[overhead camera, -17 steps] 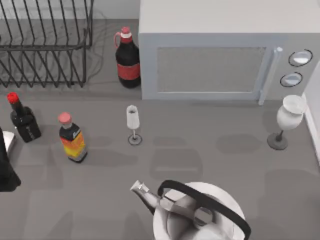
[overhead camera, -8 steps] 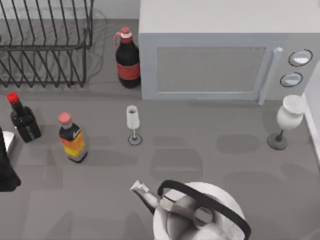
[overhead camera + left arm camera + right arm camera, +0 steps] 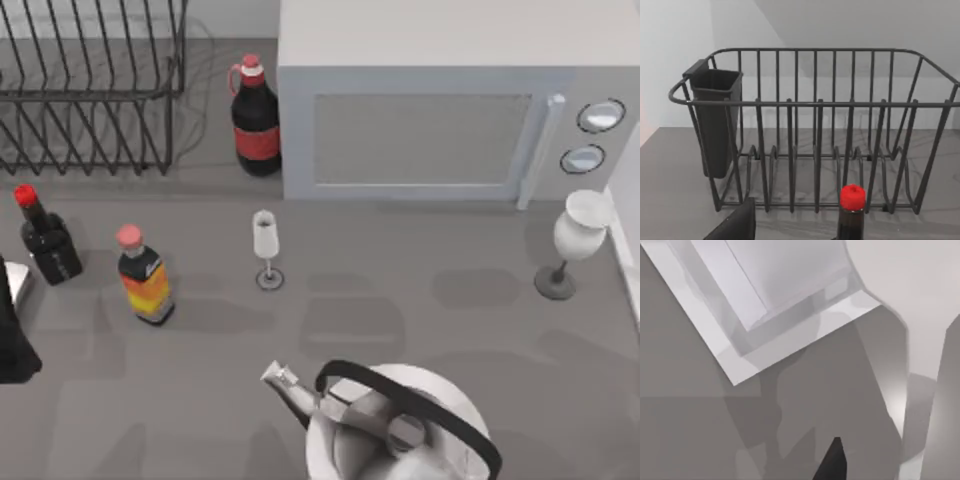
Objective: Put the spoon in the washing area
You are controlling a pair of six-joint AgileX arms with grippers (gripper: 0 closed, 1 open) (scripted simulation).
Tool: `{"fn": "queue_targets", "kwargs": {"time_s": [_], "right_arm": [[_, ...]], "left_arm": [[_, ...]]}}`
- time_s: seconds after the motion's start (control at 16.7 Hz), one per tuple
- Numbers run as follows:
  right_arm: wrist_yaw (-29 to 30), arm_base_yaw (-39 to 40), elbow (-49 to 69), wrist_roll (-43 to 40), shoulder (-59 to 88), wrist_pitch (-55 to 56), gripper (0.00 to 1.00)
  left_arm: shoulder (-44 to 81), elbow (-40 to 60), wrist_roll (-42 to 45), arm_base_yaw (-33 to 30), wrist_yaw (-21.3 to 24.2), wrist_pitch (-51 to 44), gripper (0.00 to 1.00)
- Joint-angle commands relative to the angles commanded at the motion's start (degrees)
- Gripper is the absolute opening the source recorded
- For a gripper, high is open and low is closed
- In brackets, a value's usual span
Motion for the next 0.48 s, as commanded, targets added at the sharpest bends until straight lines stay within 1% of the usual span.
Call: {"fn": "queue_targets", "kwargs": {"time_s": [0.12,0.24,0.48], "right_arm": [[-0.3,-0.1,1.8,0.2,1.6,-0.9,0.00],[-0.8,-0.1,6.0,0.4,5.4,-2.8,0.00],[-2.2,0.3,21.6,0.6,18.1,-8.9,0.00]], "left_arm": [[0.0,0.0,0.0,0.0,0.0,0.0,1.00],[0.0,0.0,0.0,0.0,0.0,0.0,1.00],[0.0,0.0,0.0,0.0,0.0,0.0,1.00]]}}
